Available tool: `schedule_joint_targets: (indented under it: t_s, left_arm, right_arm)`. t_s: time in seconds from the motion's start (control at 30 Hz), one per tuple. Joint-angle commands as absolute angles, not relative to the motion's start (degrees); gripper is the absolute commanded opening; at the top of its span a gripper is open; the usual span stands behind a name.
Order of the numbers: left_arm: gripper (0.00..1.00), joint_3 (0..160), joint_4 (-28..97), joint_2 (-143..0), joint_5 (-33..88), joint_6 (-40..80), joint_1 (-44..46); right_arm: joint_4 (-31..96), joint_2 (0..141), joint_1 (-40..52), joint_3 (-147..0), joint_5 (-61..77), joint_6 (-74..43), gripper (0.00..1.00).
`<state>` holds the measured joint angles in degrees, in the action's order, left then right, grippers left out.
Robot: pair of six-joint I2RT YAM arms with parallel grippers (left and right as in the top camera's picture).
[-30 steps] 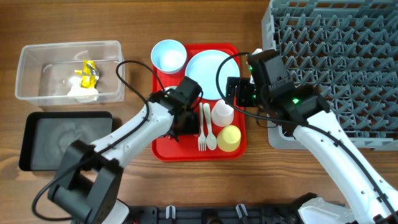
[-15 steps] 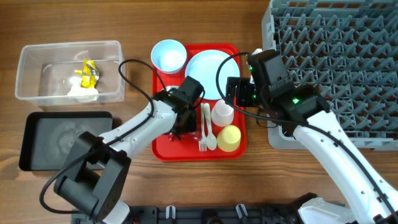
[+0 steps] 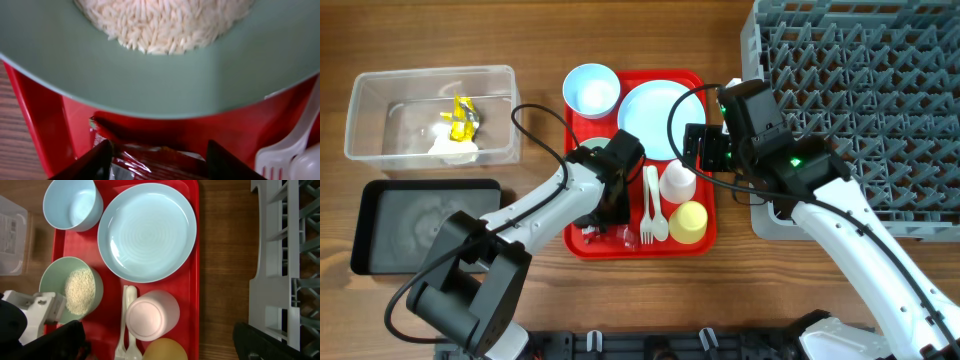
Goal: Sort waste into correct bins and load items into the dishwasher rack
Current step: 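Reach the left gripper to the red wrapper beside the green bowl, then grasp the red wrapper with the left gripper and lift it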
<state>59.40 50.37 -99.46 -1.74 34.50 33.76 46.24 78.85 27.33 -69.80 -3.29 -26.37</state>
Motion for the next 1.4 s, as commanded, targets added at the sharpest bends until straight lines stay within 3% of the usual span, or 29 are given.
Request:
schedule_joint_targets:
  t_s: [0.0, 0.77, 1.1, 1.37]
  left_arm:
    - [0.69, 58.9, 51.1, -100.2, 0.3, 31.6, 34.0]
    - [0.83, 59.7, 55.8, -92.0, 8.7, 28.7, 34.9]
    - [0.8, 54.2, 53.0, -92.1, 8.8, 28.9, 36.3]
    - [0.66, 48.9, 46.3, -92.1, 8.5, 32.7, 36.3]
  right_arm:
    - [46.3, 78.4, 27.3, -70.4, -4.5, -27.0, 1.0]
    - [46.7, 78.4, 27.3, -70.4, -4.5, -27.0, 1.0]
    - [46.6, 78.4, 27.3, -70.4, -4.5, -27.0, 1.0]
    - [46.8, 78.4, 27.3, -70.4, -4.5, -27.0, 1.0]
